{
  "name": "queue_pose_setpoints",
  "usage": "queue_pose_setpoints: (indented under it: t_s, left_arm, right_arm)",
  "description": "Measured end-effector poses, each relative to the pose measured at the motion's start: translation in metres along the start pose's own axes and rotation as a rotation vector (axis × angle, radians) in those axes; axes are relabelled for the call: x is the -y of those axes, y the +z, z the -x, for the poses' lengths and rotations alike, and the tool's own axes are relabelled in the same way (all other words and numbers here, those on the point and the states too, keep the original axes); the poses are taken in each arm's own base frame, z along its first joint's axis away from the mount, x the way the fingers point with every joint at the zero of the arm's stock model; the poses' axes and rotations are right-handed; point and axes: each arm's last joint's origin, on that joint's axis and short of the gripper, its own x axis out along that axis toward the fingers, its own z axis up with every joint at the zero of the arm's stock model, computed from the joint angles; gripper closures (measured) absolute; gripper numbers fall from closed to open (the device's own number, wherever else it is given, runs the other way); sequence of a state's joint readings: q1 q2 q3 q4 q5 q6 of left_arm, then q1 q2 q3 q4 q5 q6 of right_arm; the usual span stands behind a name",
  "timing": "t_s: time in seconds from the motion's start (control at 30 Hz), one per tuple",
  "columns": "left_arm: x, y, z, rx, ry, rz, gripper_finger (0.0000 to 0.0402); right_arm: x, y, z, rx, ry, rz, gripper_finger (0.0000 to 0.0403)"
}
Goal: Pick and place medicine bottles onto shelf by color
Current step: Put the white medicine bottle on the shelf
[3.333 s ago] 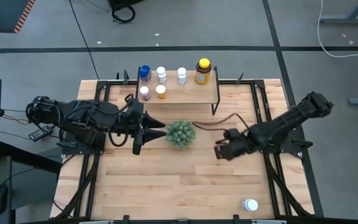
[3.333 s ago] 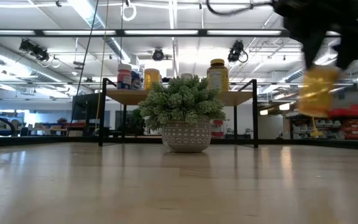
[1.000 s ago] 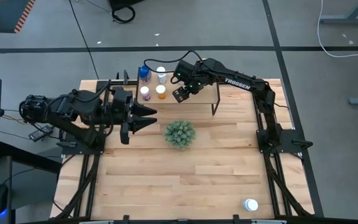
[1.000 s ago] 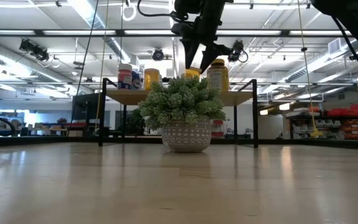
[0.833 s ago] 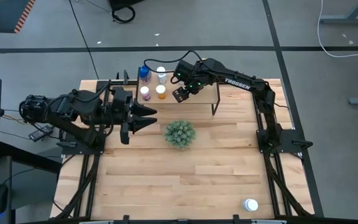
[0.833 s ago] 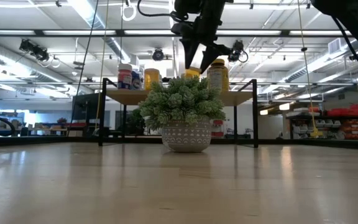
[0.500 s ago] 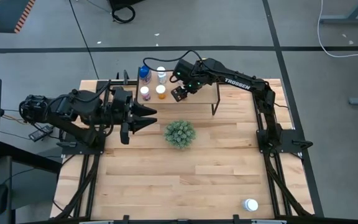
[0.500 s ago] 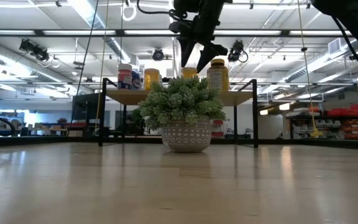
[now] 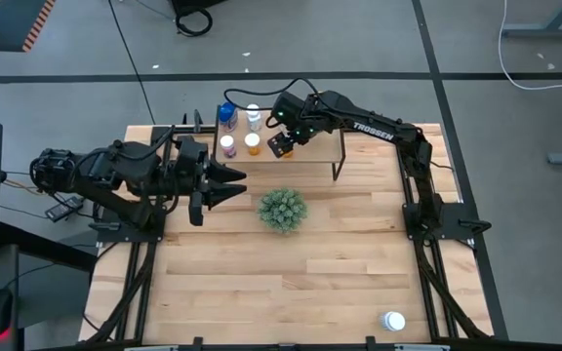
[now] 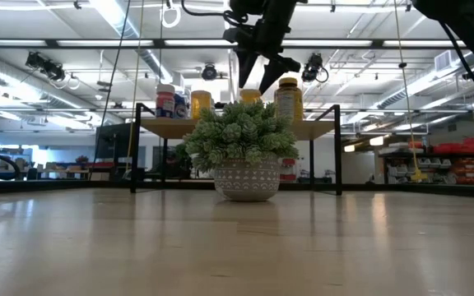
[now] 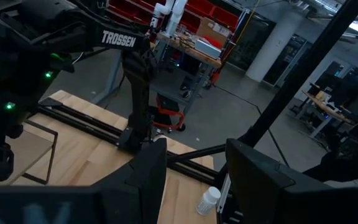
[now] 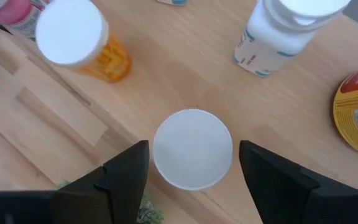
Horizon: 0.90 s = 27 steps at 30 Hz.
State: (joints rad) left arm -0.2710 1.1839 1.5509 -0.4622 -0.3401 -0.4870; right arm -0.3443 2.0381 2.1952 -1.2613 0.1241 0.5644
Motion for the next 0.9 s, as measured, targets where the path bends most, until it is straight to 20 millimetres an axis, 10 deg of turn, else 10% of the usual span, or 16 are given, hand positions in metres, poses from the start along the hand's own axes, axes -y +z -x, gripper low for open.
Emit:
queue_pose_setpoints:
  t_s: [0.5, 0.9]
  left_arm:
    - [0.0, 0.0, 0.0, 0.0, 0.0, 0.0, 0.023]
    - [0.0, 0.0, 0.0, 0.001, -0.001, -0.001, 0.023]
  right_arm:
    - [0.001, 0.0, 0.026, 0.034, 0.01, -0.003, 0.0146]
    - [-0.031, -0.053, 0.054, -0.098, -0.101, 0.091, 0.0145]
